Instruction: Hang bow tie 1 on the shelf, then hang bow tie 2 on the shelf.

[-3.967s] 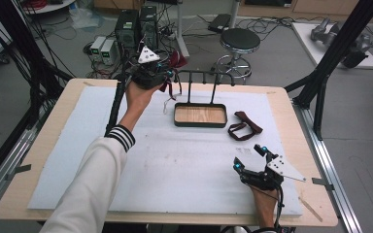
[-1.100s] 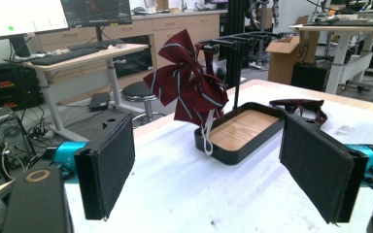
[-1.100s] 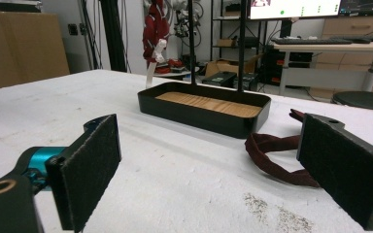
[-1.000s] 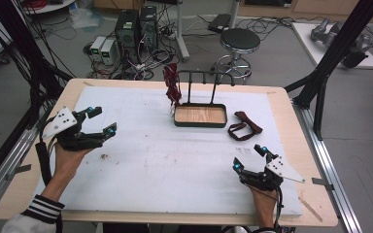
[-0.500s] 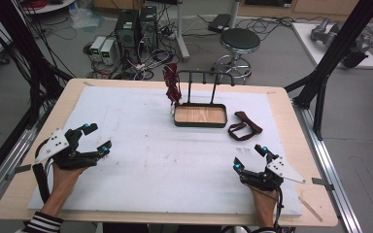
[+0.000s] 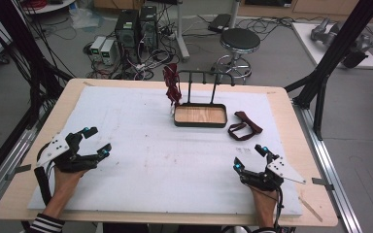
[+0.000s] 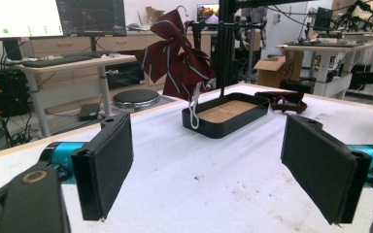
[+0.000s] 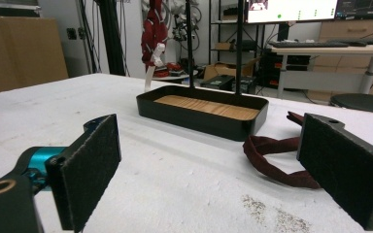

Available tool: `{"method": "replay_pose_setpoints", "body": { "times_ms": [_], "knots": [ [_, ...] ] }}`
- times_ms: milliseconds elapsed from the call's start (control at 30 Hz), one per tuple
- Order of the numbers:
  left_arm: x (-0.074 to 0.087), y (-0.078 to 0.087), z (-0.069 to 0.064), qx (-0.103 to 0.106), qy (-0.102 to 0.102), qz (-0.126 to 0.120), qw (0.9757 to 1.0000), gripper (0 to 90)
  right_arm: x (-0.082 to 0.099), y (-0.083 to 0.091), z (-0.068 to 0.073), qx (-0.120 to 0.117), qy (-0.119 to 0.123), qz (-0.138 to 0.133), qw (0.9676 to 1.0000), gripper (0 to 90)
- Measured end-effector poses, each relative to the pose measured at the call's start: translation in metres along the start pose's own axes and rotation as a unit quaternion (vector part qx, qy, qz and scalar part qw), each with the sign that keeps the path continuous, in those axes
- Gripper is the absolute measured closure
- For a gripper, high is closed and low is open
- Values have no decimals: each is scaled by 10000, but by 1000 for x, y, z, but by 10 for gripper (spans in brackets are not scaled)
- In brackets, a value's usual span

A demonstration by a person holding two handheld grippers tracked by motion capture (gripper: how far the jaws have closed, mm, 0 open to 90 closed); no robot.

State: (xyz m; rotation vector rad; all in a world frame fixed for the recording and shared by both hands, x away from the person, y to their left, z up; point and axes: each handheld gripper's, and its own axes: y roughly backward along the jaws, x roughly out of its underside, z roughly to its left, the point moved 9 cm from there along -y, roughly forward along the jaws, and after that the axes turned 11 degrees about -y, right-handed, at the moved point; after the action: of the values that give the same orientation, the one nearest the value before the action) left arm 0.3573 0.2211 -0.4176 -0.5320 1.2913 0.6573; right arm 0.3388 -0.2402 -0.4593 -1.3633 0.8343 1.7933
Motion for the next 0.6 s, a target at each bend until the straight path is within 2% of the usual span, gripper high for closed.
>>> {"method": "replay_pose_setpoints", "body": {
  "times_ms": [233,600],
  "knots": [
    [-2,0,-1,9,-17,-25,10000,197,-3,2,-2,35,-89,-90,9999,78],
    [-1,2,2,-23,5,-6,10000,197,-4,3,-3,39,-75,-141,9999,78]
  ]
}}
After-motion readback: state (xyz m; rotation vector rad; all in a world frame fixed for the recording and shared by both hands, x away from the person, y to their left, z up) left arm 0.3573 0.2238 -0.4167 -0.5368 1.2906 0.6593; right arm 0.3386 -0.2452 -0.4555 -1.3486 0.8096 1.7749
